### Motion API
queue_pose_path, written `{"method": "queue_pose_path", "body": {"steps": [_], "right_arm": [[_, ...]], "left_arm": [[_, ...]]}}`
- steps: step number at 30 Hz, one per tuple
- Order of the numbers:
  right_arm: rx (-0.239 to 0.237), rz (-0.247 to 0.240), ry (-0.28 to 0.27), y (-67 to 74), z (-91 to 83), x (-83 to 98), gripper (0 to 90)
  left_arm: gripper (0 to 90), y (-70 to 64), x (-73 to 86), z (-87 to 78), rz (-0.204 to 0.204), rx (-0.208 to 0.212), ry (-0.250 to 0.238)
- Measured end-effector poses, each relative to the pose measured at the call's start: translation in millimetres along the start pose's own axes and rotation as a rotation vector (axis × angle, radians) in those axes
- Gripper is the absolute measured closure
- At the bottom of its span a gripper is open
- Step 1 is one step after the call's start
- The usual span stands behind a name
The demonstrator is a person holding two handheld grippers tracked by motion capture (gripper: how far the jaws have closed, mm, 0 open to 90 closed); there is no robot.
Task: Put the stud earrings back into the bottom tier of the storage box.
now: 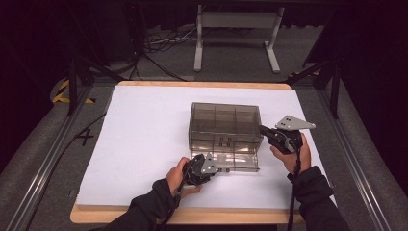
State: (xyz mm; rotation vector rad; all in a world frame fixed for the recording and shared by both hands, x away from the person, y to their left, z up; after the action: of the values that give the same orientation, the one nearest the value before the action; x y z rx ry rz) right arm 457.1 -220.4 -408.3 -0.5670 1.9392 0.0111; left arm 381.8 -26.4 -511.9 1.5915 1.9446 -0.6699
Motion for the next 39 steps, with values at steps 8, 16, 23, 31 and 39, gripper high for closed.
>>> {"method": "queue_pose_path", "body": {"steps": [8, 16, 23, 31, 39], "right_arm": [[-0.001, 0.002, 0.000, -0.1, -0.1, 0.2, 90.0], [-0.003, 0.003, -0.001, -0.2, 0.0, 0.2, 90.0], [-0.008, 0.009, -0.001, -0.4, -0.2, 0.4, 90.0], [-0.007, 0.011, 0.000, -0.4, -0.3, 0.5, 90.0], [-0.009, 0.013, 0.000, -0.1, -0.6, 0.6, 90.0]], "left_arm": [[90.0, 6.2, -1.8, 1.2, 0.000, -0.003, -0.004], [90.0, 14.9, -3.3, 1.5, 0.001, -0.021, -0.005], [90.0, 21.4, -4.1, 1.5, -0.007, -0.031, -0.003], [90.0, 28.4, -6.1, 2.9, -0.006, -0.046, 0.000], [90.0, 32.7, -8.1, 4.9, 0.005, -0.065, -0.003]]}}
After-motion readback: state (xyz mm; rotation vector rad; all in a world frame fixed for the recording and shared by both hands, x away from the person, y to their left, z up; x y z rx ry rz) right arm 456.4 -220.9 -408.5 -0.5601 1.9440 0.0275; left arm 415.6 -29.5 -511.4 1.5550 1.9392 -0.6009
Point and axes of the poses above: each handheld gripper's, and its own axes: z roughly forward along the jaws, x roughly out of its underside, y roughly to its left, the point moved 9 cm from there along z, roughly forward along the jaws, and after that the axes turned 14 degrees about x, right-handed, at the moved point
